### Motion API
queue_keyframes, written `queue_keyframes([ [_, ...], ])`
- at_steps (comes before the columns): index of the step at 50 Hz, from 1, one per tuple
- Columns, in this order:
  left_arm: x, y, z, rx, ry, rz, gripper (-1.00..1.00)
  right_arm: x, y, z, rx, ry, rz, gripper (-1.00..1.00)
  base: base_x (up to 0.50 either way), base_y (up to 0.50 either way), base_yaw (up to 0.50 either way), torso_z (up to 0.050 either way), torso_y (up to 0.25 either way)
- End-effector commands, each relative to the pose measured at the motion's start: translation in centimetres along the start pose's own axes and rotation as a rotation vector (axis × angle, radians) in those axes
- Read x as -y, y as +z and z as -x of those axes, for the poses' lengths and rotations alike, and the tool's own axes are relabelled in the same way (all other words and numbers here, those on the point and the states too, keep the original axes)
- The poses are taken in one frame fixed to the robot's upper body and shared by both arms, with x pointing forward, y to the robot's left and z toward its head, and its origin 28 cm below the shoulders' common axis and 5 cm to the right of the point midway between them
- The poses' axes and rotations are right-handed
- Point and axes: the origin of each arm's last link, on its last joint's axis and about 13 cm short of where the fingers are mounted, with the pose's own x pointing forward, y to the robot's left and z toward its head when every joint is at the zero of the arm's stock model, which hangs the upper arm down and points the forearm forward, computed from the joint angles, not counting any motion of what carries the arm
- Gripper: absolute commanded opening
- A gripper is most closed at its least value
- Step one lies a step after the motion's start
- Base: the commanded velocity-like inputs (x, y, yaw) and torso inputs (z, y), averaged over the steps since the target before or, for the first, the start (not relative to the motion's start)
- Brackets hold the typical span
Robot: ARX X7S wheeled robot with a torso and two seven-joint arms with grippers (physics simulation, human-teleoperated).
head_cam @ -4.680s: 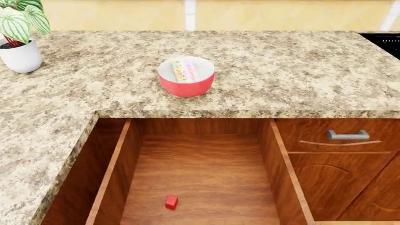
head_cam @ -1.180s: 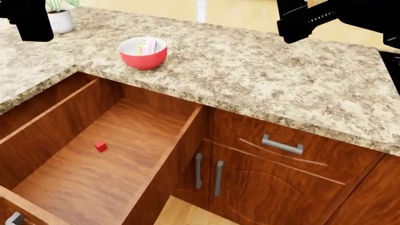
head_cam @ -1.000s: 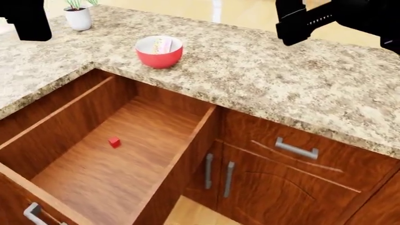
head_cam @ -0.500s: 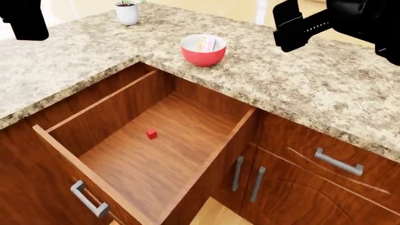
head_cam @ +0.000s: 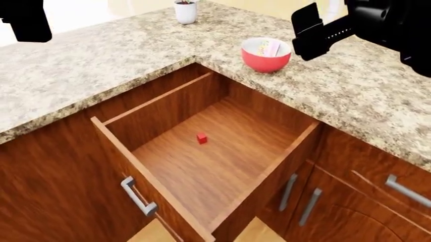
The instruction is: Place the bar in the bowl and close the drawer.
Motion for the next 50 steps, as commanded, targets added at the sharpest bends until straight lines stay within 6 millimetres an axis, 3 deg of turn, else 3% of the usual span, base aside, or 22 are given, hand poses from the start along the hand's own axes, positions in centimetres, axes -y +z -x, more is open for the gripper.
queue_keyframes([
  [1,0.03,-0.02,-0.08,-0.002,0.000,0.000,1.00,-0.09,-0.08,0.08,-0.006,0.024,-0.006,1.00,-0.03,-0.03,0.23,0.000,0.000],
  [11,0.02,-0.16,-0.24,-0.006,-0.003,0.002,1.00,-0.17,-0.15,-0.01,-0.012,0.053,-0.010,1.00,0.01,-0.02,0.01,0.000,0.000],
  [50,-0.02,-0.30,-0.33,-0.008,-0.005,-0.001,1.00,-0.07,-0.34,0.11,-0.011,0.078,0.011,1.00,0.35,-0.35,0.00,0.000,0.000],
])
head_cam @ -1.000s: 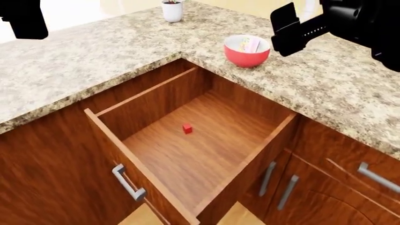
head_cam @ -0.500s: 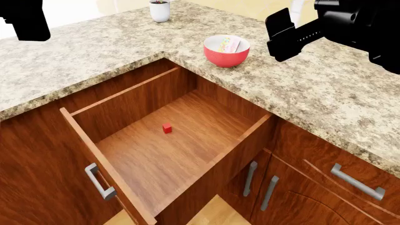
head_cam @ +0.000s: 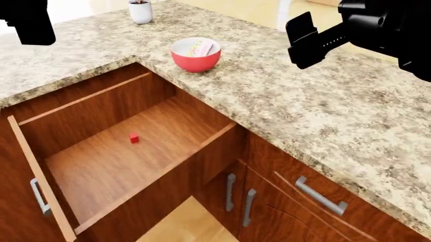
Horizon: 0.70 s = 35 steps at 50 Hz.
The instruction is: Place the bar in the bowl and close the drawer.
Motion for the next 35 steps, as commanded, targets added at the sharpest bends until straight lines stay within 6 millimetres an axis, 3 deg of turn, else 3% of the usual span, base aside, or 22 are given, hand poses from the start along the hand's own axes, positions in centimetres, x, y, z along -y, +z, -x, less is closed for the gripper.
queue_keyframes([
  [1,-0.06,-0.07,-0.07,-0.001,0.001,0.000,1.00,-0.06,-0.09,-0.05,0.002,0.003,0.005,1.00,0.35,-0.35,0.00,0.000,0.000],
  [14,-0.11,-0.22,-0.17,-0.004,0.003,-0.001,1.00,-0.27,-0.19,-0.09,-0.009,0.017,0.004,1.00,0.03,-0.03,0.00,0.000,0.000],
  [35,-0.05,-0.14,-0.02,-0.003,0.002,-0.006,1.00,-0.44,-0.42,-0.10,-0.001,-0.053,0.064,1.00,0.00,0.00,0.50,0.000,0.000],
])
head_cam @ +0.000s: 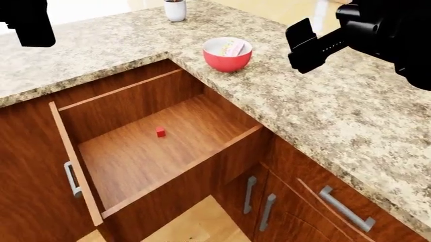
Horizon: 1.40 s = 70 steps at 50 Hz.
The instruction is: Place the bar in the bowl and close the drawer.
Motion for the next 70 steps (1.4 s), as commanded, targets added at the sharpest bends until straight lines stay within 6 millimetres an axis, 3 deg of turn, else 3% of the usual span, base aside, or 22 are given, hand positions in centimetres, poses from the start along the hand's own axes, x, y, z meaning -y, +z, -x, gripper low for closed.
queue_keyframes([
  [1,0.05,0.02,0.05,-0.001,-0.001,-0.005,1.00,-0.07,-0.05,0.05,0.006,-0.020,0.019,1.00,0.00,0.00,0.50,0.000,0.000],
  [70,0.08,-0.06,0.04,-0.007,-0.007,-0.003,1.00,-0.78,-0.76,-0.02,-0.008,-0.020,0.090,1.00,0.00,0.00,0.50,0.000,0.000],
])
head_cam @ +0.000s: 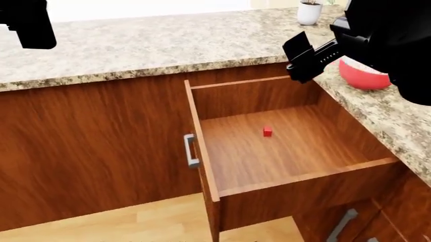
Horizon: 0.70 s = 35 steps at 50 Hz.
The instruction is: Place the bar in the bowl and close the drawer.
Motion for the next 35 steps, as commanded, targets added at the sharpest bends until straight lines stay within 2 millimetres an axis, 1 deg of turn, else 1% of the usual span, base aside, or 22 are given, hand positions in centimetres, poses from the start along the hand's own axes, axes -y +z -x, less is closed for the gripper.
queue_keyframes([
  [1,0.05,-0.01,-0.04,-0.002,-0.002,-0.001,1.00,-0.06,-0.14,-0.04,-0.002,0.005,0.009,1.00,0.00,0.00,0.50,0.000,0.000],
  [12,0.15,0.03,-0.01,-0.003,-0.003,-0.005,1.00,0.04,-0.10,0.01,-0.015,0.019,-0.008,1.00,0.00,0.00,0.50,0.000,0.000],
  [20,0.21,0.04,-0.07,-0.004,-0.005,-0.007,1.00,0.14,0.10,-0.16,-0.030,0.023,-0.033,1.00,0.00,0.00,0.04,0.000,0.000],
  [23,0.24,0.06,-0.06,-0.003,-0.005,-0.008,1.00,0.16,0.11,-0.09,-0.040,0.057,-0.036,1.00,0.02,0.00,0.00,0.000,0.000],
  [35,0.24,0.01,-0.11,-0.002,-0.006,-0.010,1.00,0.10,-0.08,-0.03,-0.047,0.088,-0.021,1.00,0.48,-0.07,0.00,0.000,0.000],
])
